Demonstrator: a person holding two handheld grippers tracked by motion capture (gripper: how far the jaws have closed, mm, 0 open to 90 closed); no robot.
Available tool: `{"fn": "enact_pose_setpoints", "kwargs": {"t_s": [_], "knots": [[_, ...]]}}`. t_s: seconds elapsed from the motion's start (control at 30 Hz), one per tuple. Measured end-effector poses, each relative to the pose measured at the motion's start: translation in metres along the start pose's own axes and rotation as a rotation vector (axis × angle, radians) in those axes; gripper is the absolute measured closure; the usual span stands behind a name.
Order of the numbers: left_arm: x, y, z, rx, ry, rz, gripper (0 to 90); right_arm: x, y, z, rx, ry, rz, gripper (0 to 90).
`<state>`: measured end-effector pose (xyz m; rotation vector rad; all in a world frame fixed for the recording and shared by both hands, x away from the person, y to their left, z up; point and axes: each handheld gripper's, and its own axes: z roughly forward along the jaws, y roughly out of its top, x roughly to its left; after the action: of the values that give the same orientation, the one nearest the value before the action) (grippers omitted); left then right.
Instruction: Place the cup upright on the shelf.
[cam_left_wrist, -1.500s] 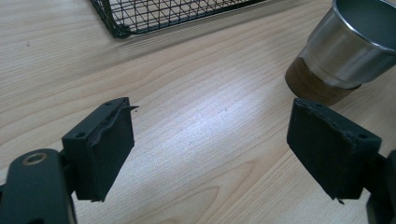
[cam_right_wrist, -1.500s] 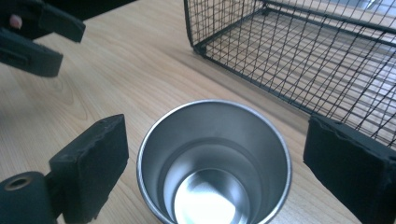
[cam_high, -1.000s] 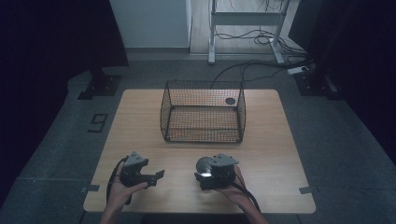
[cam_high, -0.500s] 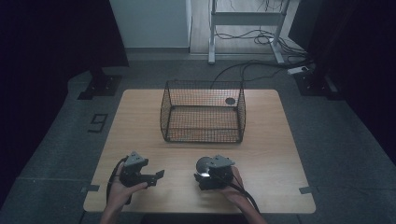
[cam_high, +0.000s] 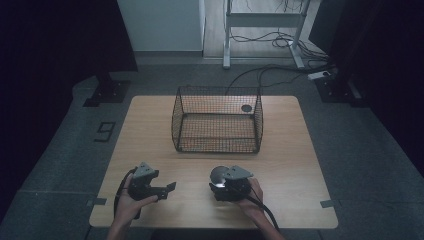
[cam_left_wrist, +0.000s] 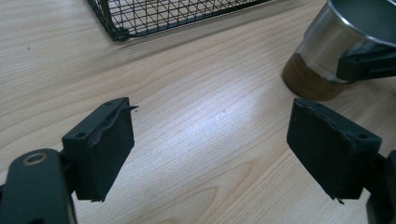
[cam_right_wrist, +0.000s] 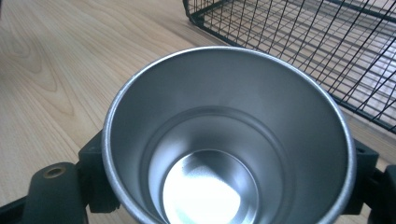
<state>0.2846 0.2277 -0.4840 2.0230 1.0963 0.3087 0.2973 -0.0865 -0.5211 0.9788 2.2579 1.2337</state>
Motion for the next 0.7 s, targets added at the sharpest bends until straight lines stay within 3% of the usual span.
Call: {"fn": "enact_pose_setpoints", "kwargs": {"t_s": [0.7], "knots": [[0.002,-0.001,0.0,-0.001,0.0,-0.006,15.2,-0.003,0.023,-0.027,-0.069,0.011,0.008,18.3]]}}
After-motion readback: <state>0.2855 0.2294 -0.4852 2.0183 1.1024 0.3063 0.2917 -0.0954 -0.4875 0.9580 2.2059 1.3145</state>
